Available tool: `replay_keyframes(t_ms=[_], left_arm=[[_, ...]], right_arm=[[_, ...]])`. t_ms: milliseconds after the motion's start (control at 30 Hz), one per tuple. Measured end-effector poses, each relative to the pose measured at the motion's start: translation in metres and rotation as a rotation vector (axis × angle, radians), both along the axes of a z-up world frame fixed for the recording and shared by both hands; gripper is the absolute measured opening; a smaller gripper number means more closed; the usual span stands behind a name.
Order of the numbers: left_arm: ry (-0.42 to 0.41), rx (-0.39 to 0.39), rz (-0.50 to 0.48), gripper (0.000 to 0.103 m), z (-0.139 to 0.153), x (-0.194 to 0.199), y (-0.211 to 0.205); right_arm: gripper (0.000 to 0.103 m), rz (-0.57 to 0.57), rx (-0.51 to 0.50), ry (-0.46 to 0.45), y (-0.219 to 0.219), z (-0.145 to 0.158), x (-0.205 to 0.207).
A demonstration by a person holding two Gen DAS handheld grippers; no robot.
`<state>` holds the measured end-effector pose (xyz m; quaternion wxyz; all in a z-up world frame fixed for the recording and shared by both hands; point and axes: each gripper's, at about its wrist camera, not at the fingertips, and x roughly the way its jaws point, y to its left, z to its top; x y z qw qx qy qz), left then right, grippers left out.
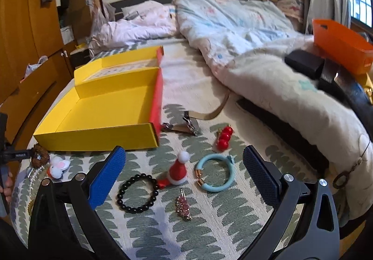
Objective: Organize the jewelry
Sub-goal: 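Grasp the white bunny with the left tool while the right tool grasps the Santa hat figure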
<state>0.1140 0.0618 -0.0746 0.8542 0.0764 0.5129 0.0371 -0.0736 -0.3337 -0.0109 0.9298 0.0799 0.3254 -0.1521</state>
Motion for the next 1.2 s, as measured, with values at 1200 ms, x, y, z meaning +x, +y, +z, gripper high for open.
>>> replay_keyframes(t_ms=[1200], left_arm=[[-0.015, -0.116, -0.252, 0.098, 0.022, -0.057, -0.085]], right_arm=[[0.085, 0.065, 0.144, 0.136, 0.002, -0.035, 0.036]])
